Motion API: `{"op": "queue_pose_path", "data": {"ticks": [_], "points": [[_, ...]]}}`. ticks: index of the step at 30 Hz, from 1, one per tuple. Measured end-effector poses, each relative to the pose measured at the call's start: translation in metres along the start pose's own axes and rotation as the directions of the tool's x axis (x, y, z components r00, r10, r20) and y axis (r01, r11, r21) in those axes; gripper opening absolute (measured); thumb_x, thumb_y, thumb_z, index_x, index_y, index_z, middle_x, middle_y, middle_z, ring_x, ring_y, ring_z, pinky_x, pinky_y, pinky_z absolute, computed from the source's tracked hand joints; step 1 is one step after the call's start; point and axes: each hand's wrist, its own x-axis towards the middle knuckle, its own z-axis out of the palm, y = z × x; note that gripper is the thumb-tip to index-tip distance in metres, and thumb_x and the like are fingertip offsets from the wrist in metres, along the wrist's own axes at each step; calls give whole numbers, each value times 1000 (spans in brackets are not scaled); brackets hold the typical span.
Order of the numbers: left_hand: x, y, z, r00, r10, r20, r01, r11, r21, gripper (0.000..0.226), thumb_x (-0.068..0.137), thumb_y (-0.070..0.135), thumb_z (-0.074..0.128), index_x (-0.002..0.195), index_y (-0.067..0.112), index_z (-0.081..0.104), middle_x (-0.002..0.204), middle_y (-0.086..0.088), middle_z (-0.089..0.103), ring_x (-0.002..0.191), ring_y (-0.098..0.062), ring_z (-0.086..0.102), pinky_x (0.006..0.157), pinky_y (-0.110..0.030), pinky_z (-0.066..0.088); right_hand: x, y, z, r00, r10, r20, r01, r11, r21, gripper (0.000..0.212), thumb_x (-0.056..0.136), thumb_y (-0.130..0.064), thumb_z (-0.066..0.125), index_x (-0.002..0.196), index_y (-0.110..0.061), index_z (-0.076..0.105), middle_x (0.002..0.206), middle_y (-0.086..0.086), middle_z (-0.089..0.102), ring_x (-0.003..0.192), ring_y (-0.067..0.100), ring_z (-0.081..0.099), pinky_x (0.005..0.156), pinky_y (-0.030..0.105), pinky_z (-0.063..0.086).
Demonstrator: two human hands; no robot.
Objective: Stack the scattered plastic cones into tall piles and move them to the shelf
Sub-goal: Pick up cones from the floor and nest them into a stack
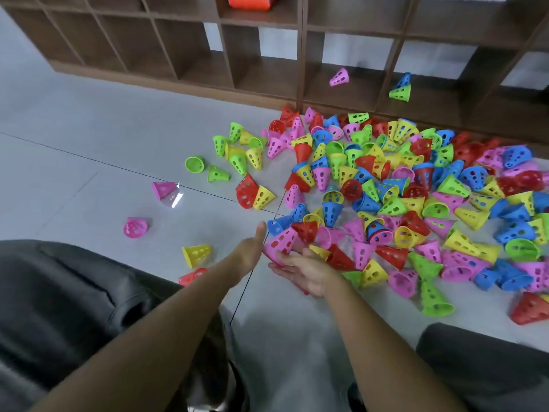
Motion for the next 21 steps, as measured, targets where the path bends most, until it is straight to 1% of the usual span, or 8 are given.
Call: {"op": "queue_pose_path", "data": {"ticks": [2,5,7,9,12,15,18,21], "points": [[3,1,-30,996,51,-67,-39,983,179,86,97,69,19,132,0,55,137,-22,55,123,-36,53,102,-39,40,14,-2,16,1000,-21,-21,19,995,-97,54,84,3,73,132,-5,48,117,13,68,110,31,67,100,43,52],[2,-8,-73,986,116,-117,-61,917,395,67,95,66,42,128,10,59,129,-8,59,117,-28,55,91,-32,40,35,-2,33,996,-65,-59,44,951,-306,59,79,2,78,129,-7,49,119,10,65,106,22,66,89,35,57],[2,-20,-94,982,131,-135,-56,888,457,56,94,60,53,123,14,63,125,-5,61,114,-25,57,91,-31,43,46,3,39,991,-111,-71,70,899,-432,61,76,-3,82,127,-9,51,121,13,65,107,23,65,89,36,58],[2,-35,-106,979,147,-144,-61,875,480,44,93,52,61,116,16,66,120,-5,63,112,-26,58,92,-32,46,51,9,40,981,-171,-93,89,818,-568,62,74,-11,86,125,-14,50,122,10,64,108,21,64,92,38,57],[14,-71,-118,979,134,-154,-35,854,518,30,89,39,69,110,17,69,114,-4,68,108,-25,61,90,-30,48,53,19,36,959,-266,-95,112,666,-737,57,74,-14,84,116,-19,46,117,2,60,105,17,61,91,30,51],[44,-112,-130,975,81,-207,25,886,464,26,85,34,76,105,19,70,112,-5,70,105,-25,64,90,-31,50,64,36,29,926,-363,-100,136,571,-809,52,75,-12,82,111,-20,45,111,1,60,98,18,63,83,29,50],[70,-155,-130,949,-29,-313,138,933,332,28,88,39,72,104,15,68,112,-9,69,107,-30,63,89,-31,47,81,56,27,911,-388,-140,90,518,-850,48,75,-13,80,107,-23,46,104,-2,60,97,22,64,77,26,47],[87,-200,-121,921,-208,-330,264,955,135,38,92,48,65,100,11,59,104,-17,68,90,-36,67,85,-42,57,96,80,28,872,-443,-208,26,467,-884,45,71,-21,80,105,-25,50,99,-1,60,100,27,59,81,34,51]]}}
